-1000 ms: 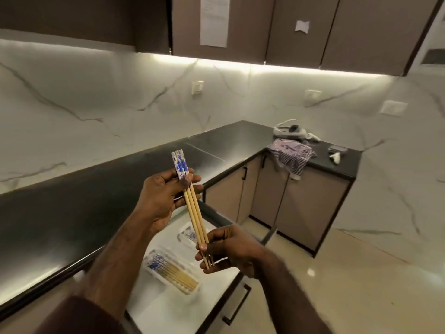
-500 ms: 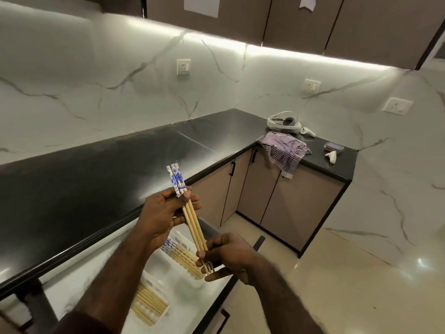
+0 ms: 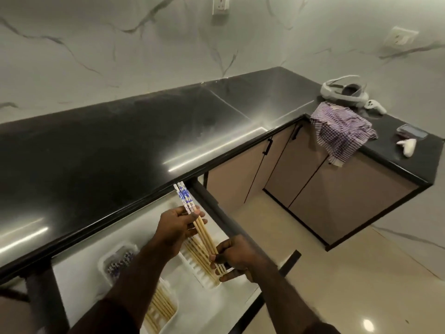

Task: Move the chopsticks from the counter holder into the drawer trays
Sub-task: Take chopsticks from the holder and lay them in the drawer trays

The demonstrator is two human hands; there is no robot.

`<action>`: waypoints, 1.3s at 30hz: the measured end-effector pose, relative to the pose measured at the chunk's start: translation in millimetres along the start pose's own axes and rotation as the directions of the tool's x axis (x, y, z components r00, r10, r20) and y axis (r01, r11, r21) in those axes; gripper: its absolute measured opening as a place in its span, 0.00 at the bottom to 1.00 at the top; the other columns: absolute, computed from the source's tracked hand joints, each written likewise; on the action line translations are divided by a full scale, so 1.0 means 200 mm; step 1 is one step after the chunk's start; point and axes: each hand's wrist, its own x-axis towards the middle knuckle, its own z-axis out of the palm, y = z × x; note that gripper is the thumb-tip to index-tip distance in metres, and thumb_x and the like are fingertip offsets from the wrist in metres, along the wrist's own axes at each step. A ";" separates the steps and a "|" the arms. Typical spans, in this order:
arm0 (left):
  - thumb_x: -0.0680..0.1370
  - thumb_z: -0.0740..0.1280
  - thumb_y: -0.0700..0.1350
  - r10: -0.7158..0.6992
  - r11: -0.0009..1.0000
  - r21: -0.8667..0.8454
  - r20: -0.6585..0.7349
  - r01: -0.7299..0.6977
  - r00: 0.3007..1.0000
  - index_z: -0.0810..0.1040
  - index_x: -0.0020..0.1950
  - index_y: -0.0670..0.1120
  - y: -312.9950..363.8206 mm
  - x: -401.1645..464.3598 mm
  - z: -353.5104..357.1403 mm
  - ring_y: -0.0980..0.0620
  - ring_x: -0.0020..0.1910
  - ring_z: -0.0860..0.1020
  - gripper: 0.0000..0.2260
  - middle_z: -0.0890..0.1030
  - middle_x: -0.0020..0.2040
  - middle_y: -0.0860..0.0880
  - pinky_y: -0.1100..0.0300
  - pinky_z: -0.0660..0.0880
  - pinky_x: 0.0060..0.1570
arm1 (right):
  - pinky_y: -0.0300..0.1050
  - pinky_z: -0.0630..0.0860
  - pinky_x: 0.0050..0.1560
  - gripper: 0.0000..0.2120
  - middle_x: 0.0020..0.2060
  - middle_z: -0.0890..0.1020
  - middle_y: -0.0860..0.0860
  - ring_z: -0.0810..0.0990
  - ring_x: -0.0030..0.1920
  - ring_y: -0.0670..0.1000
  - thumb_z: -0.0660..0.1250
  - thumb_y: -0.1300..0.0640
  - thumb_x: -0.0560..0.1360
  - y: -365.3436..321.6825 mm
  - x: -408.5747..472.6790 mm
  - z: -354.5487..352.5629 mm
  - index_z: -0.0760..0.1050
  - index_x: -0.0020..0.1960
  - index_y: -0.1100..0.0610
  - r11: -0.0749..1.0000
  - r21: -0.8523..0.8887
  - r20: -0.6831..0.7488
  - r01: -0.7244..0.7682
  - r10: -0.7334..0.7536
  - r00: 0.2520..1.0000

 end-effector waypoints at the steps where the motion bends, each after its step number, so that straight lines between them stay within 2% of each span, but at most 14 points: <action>1: 0.78 0.66 0.37 -0.029 1.000 -0.001 -0.022 0.029 0.999 0.79 0.54 0.41 -0.04 0.02 -0.01 0.43 0.50 0.84 0.06 0.85 0.50 0.41 0.49 0.80 0.50 | 0.52 0.85 0.47 0.16 0.56 0.83 0.59 0.83 0.55 0.56 0.72 0.61 0.75 0.01 0.04 0.00 0.79 0.62 0.63 1.000 -0.017 0.004 -0.011 0.012 1.000; 5: 0.77 0.67 0.34 -0.122 0.991 -0.064 -0.093 0.116 0.988 0.77 0.58 0.35 -0.22 0.06 -0.01 0.39 0.51 0.82 0.10 0.83 0.51 0.36 0.45 0.80 0.52 | 0.54 0.85 0.45 0.15 0.47 0.85 0.57 0.85 0.45 0.54 0.75 0.62 0.73 0.08 0.19 0.01 0.80 0.59 0.62 0.994 -0.102 -0.003 -0.027 0.027 1.000; 7: 0.76 0.67 0.32 -0.160 0.983 -0.116 -0.138 0.144 0.977 0.77 0.58 0.34 -0.30 0.07 0.01 0.39 0.48 0.82 0.11 0.82 0.49 0.35 0.46 0.82 0.48 | 0.52 0.85 0.43 0.14 0.40 0.85 0.54 0.85 0.38 0.50 0.75 0.61 0.72 0.10 0.25 0.01 0.81 0.58 0.62 0.987 -0.151 -0.010 -0.050 0.049 0.999; 9: 0.76 0.67 0.32 -0.193 0.975 -0.147 -0.190 0.166 0.963 0.77 0.58 0.33 -0.38 0.09 0.03 0.40 0.45 0.83 0.11 0.83 0.48 0.35 0.50 0.83 0.41 | 0.49 0.85 0.41 0.14 0.38 0.85 0.53 0.85 0.35 0.49 0.75 0.61 0.73 0.14 0.31 -0.01 0.81 0.57 0.62 0.975 -0.210 -0.011 -0.073 0.073 0.997; 14: 0.76 0.68 0.32 -0.265 0.959 -0.180 -0.298 0.218 0.917 0.78 0.60 0.37 -0.54 0.12 0.08 0.40 0.47 0.84 0.13 0.85 0.48 0.39 0.49 0.83 0.41 | 0.48 0.85 0.39 0.16 0.42 0.84 0.55 0.86 0.39 0.52 0.75 0.59 0.73 0.19 0.43 -0.05 0.78 0.59 0.62 0.947 -0.294 0.001 -0.133 0.139 0.990; 19: 0.74 0.69 0.30 -0.245 0.970 -0.099 -0.404 0.224 0.882 0.80 0.57 0.37 -0.60 0.15 0.12 0.41 0.45 0.85 0.12 0.85 0.47 0.40 0.46 0.83 0.45 | 0.49 0.85 0.42 0.18 0.44 0.83 0.54 0.86 0.41 0.52 0.75 0.56 0.73 0.25 0.54 -0.04 0.74 0.58 0.60 0.933 -0.340 0.020 -0.119 0.133 0.991; 23: 0.72 0.71 0.30 -0.199 0.972 0.018 -0.458 0.233 0.867 0.79 0.55 0.36 -0.60 0.17 0.11 0.41 0.43 0.85 0.13 0.84 0.48 0.38 0.44 0.82 0.46 | 0.43 0.84 0.37 0.18 0.43 0.80 0.52 0.85 0.40 0.51 0.75 0.54 0.72 0.27 0.62 -0.03 0.70 0.55 0.56 0.917 -0.388 0.034 -0.087 0.108 0.994; 26: 0.69 0.73 0.32 -0.120 0.950 0.189 -0.511 0.248 0.851 0.78 0.53 0.43 -0.59 0.19 0.08 0.43 0.40 0.85 0.15 0.84 0.47 0.40 0.48 0.83 0.41 | 0.42 0.83 0.31 0.16 0.39 0.80 0.51 0.84 0.35 0.50 0.75 0.56 0.72 0.26 0.67 -0.02 0.71 0.53 0.57 0.922 -0.376 0.024 -0.090 0.107 0.994; 28: 0.67 0.73 0.33 -0.075 0.916 0.302 -0.518 0.264 0.852 0.79 0.54 0.43 -0.59 0.20 0.08 0.42 0.41 0.85 0.16 0.84 0.48 0.41 0.48 0.83 0.39 | 0.41 0.81 0.28 0.18 0.39 0.80 0.51 0.83 0.33 0.49 0.76 0.54 0.71 0.27 0.71 -0.01 0.72 0.54 0.58 0.920 -0.381 -0.004 -0.088 0.094 0.996; 32: 0.69 0.72 0.37 -0.014 0.814 0.499 -0.497 0.299 0.868 0.78 0.57 0.41 -0.61 0.23 0.08 0.39 0.46 0.84 0.17 0.83 0.50 0.41 0.46 0.83 0.43 | 0.45 0.83 0.50 0.24 0.52 0.81 0.53 0.83 0.50 0.52 0.76 0.50 0.71 0.31 0.78 0.02 0.71 0.60 0.57 0.883 -0.465 -0.018 -0.060 0.058 0.998; 33: 0.70 0.72 0.38 0.002 0.787 0.539 -0.490 0.301 0.872 0.78 0.57 0.41 -0.61 0.24 0.08 0.39 0.45 0.84 0.16 0.84 0.49 0.41 0.46 0.82 0.45 | 0.45 0.82 0.52 0.24 0.52 0.80 0.52 0.83 0.51 0.52 0.76 0.49 0.71 0.31 0.79 0.03 0.71 0.61 0.57 0.884 -0.464 -0.019 -0.061 0.058 0.998; 35: 0.71 0.71 0.39 0.032 0.727 0.614 -0.478 0.308 0.878 0.78 0.56 0.41 -0.61 0.25 0.09 0.40 0.45 0.84 0.13 0.84 0.49 0.41 0.48 0.82 0.46 | 0.41 0.82 0.45 0.24 0.48 0.80 0.50 0.82 0.46 0.50 0.75 0.49 0.71 0.30 0.80 0.04 0.71 0.60 0.57 0.899 -0.431 -0.014 -0.072 0.074 0.997; 37: 0.72 0.70 0.39 0.058 0.670 0.668 -0.482 0.323 0.874 0.79 0.56 0.42 -0.61 0.25 0.10 0.41 0.46 0.84 0.13 0.84 0.50 0.42 0.49 0.82 0.47 | 0.36 0.78 0.30 0.21 0.40 0.77 0.48 0.81 0.36 0.48 0.76 0.50 0.71 0.30 0.80 0.05 0.71 0.57 0.56 0.918 -0.386 -0.007 -0.087 0.091 0.996; 39: 0.72 0.70 0.39 0.091 0.585 0.732 -0.487 0.349 0.869 0.79 0.56 0.43 -0.61 0.25 0.10 0.43 0.48 0.83 0.13 0.83 0.51 0.44 0.52 0.81 0.49 | 0.35 0.75 0.23 0.18 0.37 0.78 0.48 0.80 0.31 0.46 0.76 0.52 0.72 0.30 0.80 0.06 0.70 0.54 0.56 0.937 -0.337 0.002 -0.095 0.102 0.995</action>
